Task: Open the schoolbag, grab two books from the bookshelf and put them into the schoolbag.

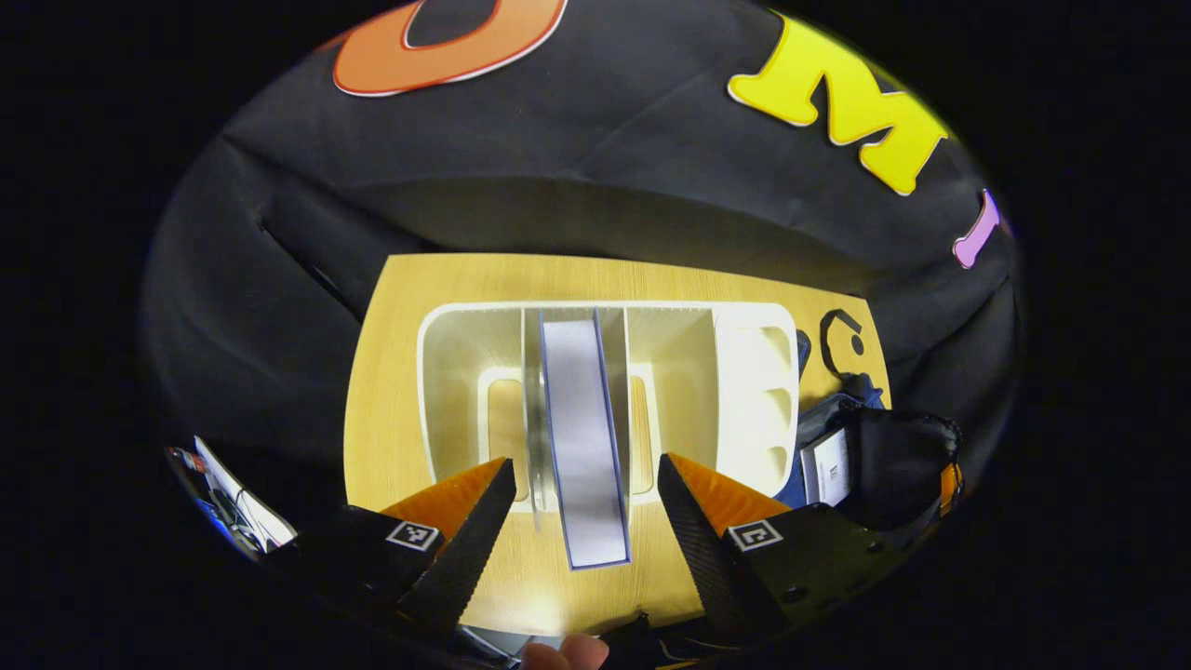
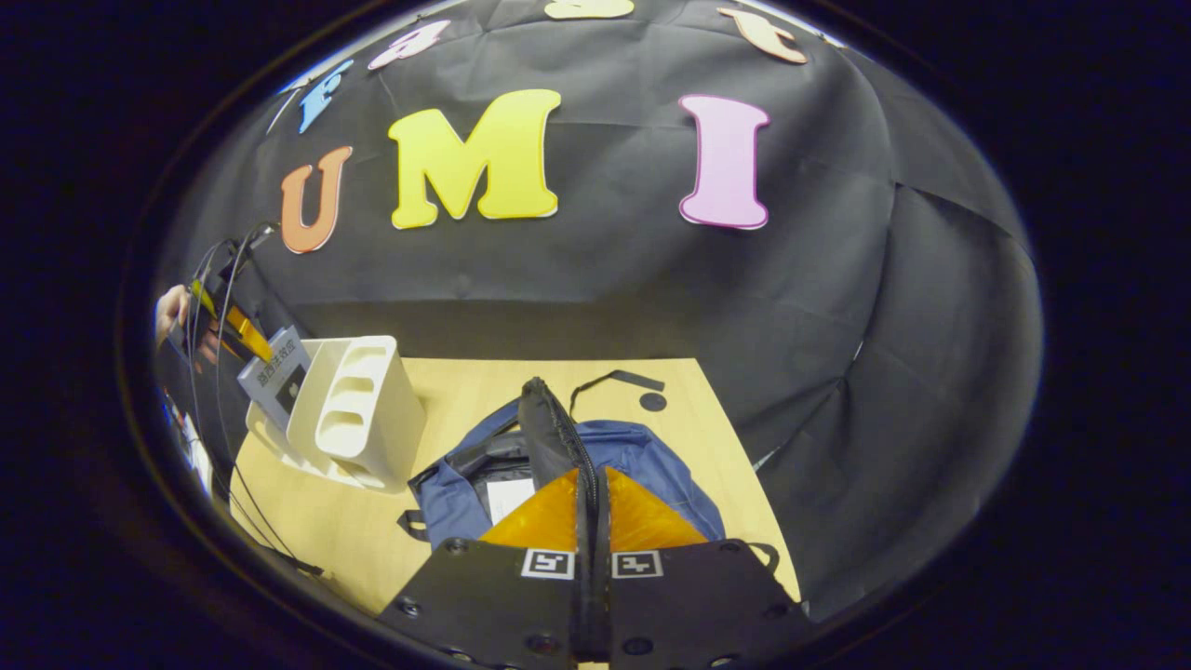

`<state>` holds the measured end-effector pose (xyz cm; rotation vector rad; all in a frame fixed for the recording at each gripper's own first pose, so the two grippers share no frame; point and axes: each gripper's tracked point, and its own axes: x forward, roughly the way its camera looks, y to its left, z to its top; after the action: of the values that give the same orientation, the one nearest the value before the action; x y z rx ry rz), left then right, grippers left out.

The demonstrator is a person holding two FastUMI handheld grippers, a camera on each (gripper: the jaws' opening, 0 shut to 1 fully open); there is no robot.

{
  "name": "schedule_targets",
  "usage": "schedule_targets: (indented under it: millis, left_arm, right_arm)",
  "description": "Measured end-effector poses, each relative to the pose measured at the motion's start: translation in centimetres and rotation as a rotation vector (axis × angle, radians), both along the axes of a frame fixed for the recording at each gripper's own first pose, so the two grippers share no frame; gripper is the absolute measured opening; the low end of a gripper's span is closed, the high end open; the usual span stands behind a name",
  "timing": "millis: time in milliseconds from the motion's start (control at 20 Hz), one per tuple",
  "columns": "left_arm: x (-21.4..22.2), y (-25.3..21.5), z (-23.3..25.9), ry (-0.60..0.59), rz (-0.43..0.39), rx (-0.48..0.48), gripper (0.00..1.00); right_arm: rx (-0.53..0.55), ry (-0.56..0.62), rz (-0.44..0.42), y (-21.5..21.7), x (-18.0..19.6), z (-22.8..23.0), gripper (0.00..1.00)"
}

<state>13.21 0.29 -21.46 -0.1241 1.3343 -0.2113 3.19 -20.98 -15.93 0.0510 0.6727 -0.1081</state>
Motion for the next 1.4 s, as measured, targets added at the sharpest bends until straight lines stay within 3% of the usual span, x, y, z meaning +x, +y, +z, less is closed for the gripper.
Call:
schedule_targets:
  millis: [300,700,750,800,1000,1100,1400]
  left_arm:
    - [-0.3,0.6,-3.3,0.151,-0.028,0.038,0.95]
    - [-0.5,2.1,-4.3,0.23,-0.04,0.144,0.67]
    - [-0.6,2.1,-4.2,0.239,-0.033,0.148,0.55]
    - [-0.8,1.9,-4.2,0.252,-0.032,0.149,0.58]
    - [-1.3,1.1,-3.8,0.257,0.018,0.133,0.45]
    - [-1.7,1.2,-3.1,0.249,0.036,0.123,0.44]
    - [-5.6,2.6,2.6,0.198,0.083,0.067,0.42]
  right_arm:
    - [-0.004,0.019,0.004,0.1,0.1,-0.7,0.0]
    - [0.001,0.02,0.002,-0.2,0.3,-1.2,0.0]
    - [0.005,0.021,0.002,-0.3,0.2,-1.3,0.0]
    - [0.008,0.021,0.003,-0.3,0.1,-1.4,0.0]
    - [0.011,0.017,0.006,-0.8,-0.2,-1.5,0.0]
    - [0.016,0.015,0.008,-0.9,-0.3,-1.5,0.0]
    - [0.032,0.002,0.038,-0.6,-0.3,-1.6,0.0]
